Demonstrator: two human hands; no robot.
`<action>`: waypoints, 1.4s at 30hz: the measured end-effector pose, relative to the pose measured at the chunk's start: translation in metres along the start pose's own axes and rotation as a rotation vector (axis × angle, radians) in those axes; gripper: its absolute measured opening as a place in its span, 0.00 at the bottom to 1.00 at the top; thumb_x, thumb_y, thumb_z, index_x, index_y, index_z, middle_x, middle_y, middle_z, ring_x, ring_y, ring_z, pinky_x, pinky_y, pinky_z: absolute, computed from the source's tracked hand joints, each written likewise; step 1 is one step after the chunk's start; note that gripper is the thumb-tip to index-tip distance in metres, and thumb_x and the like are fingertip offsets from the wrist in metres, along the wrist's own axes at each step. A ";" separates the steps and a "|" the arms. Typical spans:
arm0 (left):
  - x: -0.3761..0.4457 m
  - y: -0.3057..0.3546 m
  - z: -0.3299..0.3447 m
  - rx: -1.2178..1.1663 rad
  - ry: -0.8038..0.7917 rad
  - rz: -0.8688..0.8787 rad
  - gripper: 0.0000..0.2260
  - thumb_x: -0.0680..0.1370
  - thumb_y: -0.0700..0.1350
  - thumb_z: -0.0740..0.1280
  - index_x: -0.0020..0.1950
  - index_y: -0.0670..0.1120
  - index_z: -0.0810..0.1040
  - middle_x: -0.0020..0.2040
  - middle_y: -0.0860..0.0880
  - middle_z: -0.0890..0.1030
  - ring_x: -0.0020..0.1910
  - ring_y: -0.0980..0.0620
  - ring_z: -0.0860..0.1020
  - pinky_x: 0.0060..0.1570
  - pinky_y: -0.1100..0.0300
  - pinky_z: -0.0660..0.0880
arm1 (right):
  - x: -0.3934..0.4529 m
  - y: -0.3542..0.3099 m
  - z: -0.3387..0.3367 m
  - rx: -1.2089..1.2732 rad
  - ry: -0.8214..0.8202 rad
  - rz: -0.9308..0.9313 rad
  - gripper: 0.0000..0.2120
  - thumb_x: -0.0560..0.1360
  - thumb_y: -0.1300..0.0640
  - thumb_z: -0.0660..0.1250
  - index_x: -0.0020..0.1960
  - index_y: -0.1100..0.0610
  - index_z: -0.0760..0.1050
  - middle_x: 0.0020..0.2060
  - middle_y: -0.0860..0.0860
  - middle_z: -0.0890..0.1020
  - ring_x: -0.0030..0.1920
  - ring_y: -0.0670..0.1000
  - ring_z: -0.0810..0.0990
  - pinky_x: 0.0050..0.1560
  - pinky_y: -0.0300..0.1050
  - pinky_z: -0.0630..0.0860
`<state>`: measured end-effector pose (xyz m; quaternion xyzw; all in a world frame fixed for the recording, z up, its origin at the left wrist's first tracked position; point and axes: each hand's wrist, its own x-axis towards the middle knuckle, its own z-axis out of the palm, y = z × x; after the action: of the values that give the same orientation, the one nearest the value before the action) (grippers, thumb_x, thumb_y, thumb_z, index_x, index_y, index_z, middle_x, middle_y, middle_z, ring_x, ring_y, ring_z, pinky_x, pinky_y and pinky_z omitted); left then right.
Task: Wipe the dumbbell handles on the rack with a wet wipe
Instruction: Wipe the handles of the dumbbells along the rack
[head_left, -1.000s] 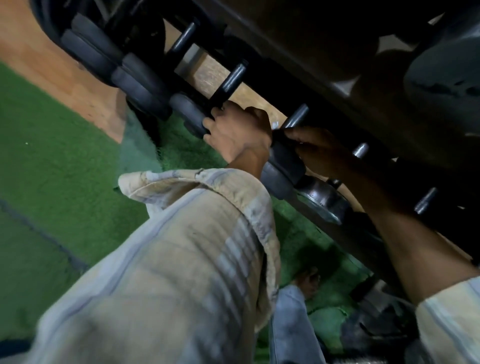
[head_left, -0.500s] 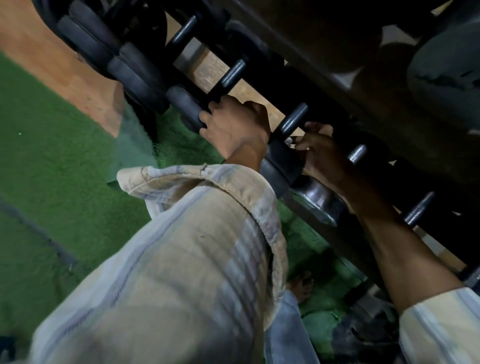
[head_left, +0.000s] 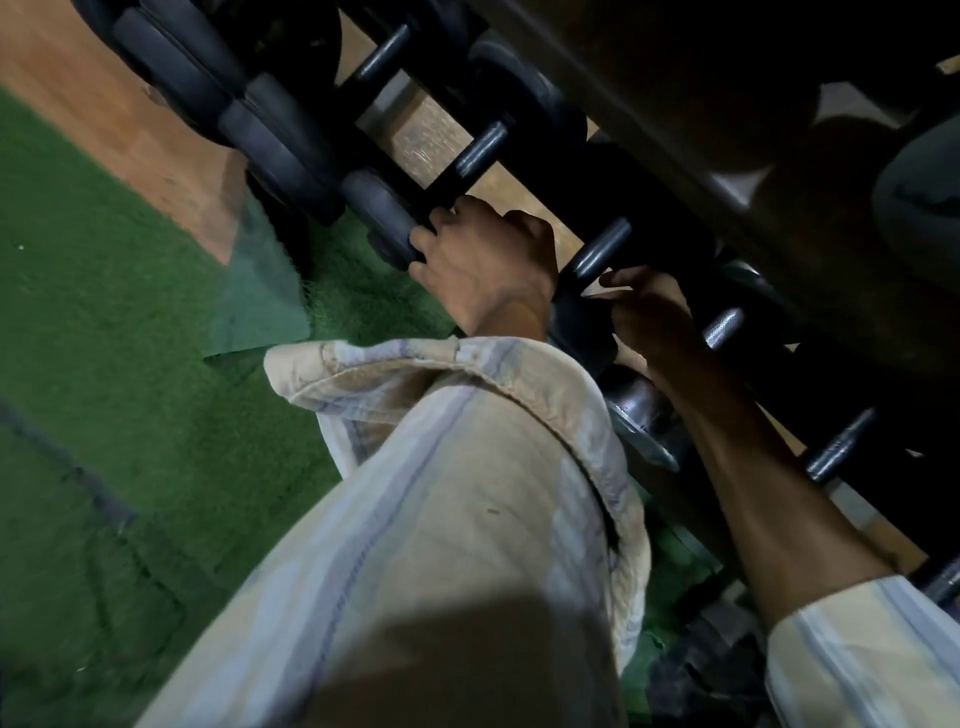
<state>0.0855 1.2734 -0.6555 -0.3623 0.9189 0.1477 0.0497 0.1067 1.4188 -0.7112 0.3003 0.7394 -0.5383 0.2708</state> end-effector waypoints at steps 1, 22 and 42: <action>0.000 0.000 0.000 -0.001 0.002 -0.002 0.18 0.74 0.54 0.60 0.56 0.46 0.80 0.58 0.45 0.79 0.60 0.41 0.72 0.57 0.45 0.69 | -0.001 -0.001 -0.002 0.018 -0.002 0.017 0.12 0.78 0.67 0.67 0.61 0.60 0.77 0.39 0.52 0.80 0.30 0.38 0.79 0.26 0.28 0.71; 0.002 0.000 0.005 0.016 0.011 -0.002 0.19 0.73 0.56 0.59 0.54 0.46 0.80 0.56 0.45 0.79 0.58 0.41 0.73 0.55 0.45 0.70 | 0.009 -0.031 0.015 0.633 -0.382 0.236 0.11 0.67 0.51 0.77 0.41 0.55 0.78 0.36 0.51 0.79 0.33 0.49 0.78 0.37 0.39 0.76; 0.001 0.002 0.004 0.015 0.010 -0.020 0.19 0.72 0.55 0.59 0.53 0.46 0.80 0.55 0.46 0.79 0.58 0.41 0.73 0.55 0.46 0.70 | -0.008 -0.017 0.023 -0.009 0.136 -0.255 0.28 0.54 0.42 0.70 0.51 0.52 0.71 0.45 0.49 0.75 0.47 0.50 0.74 0.51 0.52 0.76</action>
<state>0.0828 1.2752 -0.6586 -0.3721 0.9165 0.1387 0.0492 0.1012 1.3917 -0.7007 0.2385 0.7905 -0.5436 0.1510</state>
